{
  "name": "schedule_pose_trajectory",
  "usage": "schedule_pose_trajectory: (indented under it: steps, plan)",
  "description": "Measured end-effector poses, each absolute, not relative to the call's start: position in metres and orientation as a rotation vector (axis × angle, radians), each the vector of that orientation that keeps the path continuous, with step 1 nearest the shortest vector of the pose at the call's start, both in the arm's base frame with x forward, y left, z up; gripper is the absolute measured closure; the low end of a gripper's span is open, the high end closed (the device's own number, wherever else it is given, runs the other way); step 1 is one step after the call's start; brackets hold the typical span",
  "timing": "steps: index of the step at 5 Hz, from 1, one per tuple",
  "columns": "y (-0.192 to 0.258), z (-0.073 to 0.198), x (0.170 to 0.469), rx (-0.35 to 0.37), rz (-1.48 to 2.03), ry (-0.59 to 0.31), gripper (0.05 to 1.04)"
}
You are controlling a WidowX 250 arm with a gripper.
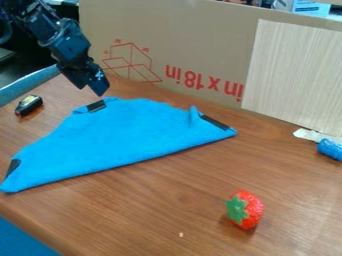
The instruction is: Unfold the cloth from top left to the bottom right
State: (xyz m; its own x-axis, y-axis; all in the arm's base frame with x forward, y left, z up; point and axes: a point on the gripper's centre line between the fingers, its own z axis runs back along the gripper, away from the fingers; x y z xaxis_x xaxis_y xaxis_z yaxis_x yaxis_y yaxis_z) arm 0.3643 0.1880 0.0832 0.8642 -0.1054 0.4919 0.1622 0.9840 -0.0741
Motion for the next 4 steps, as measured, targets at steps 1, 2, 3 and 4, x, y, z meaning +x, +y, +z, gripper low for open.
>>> schedule_pose_trajectory:
  steps: [1,2,3,4]
  plan:
    - [0.187,0.068,0.363,-0.137,-0.136,-0.479,0.082]
    - [0.187,0.065,0.362,-0.137,-0.139,-0.472,0.082]
    - [0.188,0.057,0.362,-0.141,-0.141,-0.455,0.082]
    - [0.189,0.054,0.361,-0.136,-0.159,-0.443,0.082]
